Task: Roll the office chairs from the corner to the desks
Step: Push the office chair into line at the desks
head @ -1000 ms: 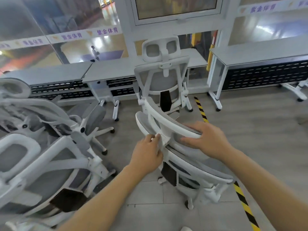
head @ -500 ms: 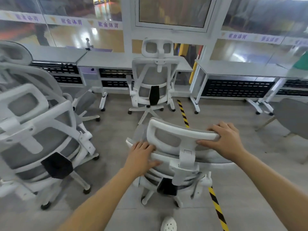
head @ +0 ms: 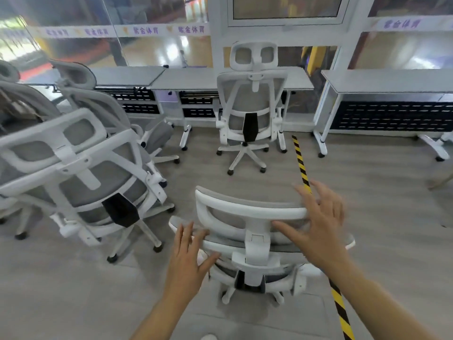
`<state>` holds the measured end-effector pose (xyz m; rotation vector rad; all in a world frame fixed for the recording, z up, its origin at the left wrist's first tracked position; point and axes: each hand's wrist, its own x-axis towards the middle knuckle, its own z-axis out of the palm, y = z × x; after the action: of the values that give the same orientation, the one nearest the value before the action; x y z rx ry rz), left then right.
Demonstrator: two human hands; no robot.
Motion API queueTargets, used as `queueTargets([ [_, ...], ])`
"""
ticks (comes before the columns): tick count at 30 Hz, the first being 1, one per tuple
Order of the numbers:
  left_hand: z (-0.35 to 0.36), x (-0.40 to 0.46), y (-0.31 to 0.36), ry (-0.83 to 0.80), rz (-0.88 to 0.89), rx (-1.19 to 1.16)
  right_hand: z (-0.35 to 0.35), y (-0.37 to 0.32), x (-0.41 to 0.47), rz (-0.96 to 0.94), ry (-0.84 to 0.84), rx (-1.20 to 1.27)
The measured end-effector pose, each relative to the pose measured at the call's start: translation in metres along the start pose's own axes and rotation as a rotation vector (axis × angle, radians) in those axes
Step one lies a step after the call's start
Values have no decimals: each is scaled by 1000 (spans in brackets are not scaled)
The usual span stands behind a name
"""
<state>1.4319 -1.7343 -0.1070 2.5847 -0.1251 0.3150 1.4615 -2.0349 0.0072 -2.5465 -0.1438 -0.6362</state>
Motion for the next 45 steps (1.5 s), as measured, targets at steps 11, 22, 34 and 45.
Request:
queueTargets([
  [11, -1, -13, 7, -29, -137, 124, 35, 74, -90, 126, -288, -58],
  [22, -6, 78, -40, -116, -111, 185, 76, 51, -37, 196, -351, -174],
  [34, 8, 89, -50, -47, -97, 54, 86, 53, -22, 200, -333, -233],
  [45, -12, 69, -25, -139, -181, 121, 61, 62, -29, 126, -461, -133],
])
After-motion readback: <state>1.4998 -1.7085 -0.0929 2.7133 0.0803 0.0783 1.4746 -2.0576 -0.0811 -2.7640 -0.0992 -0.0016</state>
